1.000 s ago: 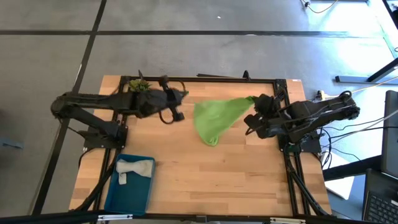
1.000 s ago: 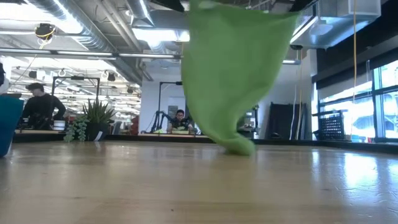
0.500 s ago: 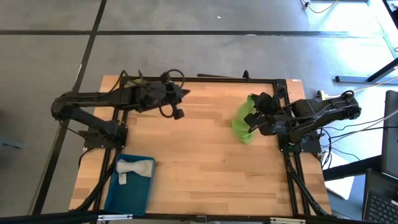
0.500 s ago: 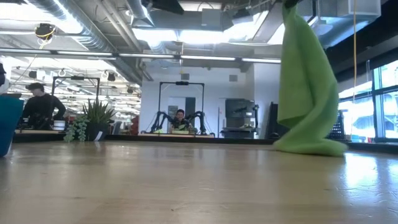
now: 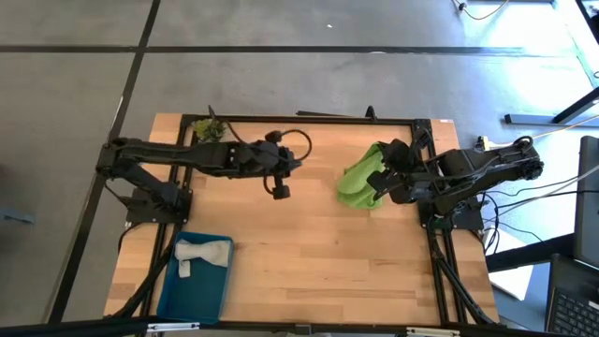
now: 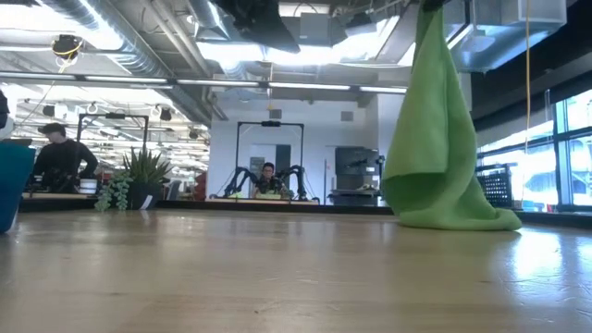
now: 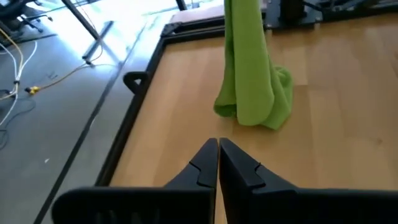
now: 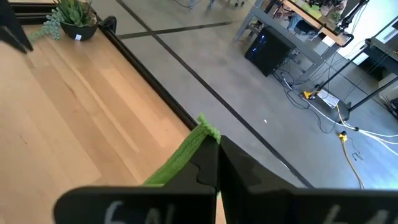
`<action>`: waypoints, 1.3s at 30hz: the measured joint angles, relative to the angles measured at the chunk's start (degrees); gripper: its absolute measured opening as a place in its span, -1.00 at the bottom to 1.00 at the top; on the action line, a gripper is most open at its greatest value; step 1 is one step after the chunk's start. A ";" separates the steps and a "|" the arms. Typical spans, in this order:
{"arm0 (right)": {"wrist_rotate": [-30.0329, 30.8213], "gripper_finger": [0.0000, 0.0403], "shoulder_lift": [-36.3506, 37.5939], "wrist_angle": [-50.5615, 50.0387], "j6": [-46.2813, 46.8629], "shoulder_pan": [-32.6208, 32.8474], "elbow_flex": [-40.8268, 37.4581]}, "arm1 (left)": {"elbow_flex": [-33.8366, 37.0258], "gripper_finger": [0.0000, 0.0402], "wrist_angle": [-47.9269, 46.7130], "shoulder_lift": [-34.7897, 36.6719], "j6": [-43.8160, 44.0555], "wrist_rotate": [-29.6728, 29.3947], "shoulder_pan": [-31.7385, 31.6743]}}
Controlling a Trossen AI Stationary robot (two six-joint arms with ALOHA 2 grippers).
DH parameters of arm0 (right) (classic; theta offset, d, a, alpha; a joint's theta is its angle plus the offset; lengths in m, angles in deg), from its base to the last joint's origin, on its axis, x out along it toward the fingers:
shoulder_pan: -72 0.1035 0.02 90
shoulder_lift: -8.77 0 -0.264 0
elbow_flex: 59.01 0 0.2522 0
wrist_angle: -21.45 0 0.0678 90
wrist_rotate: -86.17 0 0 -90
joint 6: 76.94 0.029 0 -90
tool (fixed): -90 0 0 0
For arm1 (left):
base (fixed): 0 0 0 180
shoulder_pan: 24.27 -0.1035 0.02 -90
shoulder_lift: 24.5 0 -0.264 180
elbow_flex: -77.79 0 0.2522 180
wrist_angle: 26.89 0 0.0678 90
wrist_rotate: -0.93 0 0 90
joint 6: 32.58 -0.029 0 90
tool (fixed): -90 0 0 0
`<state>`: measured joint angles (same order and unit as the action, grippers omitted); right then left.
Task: Roll microfiber towels into tight, uniform cylinder then place into a basket
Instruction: Roll the green towel
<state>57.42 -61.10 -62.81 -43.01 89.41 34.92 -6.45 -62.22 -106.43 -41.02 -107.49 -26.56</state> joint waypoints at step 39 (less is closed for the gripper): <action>0.13 -0.98 -0.04 4.32 -4.65 0.01 0.00 | 0.00 -0.44 46.64 -37.00 56.30 2.25 6.14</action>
<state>57.55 -61.14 -58.49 -47.66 89.42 34.92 -6.45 -15.58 -143.43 15.28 -105.24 -20.43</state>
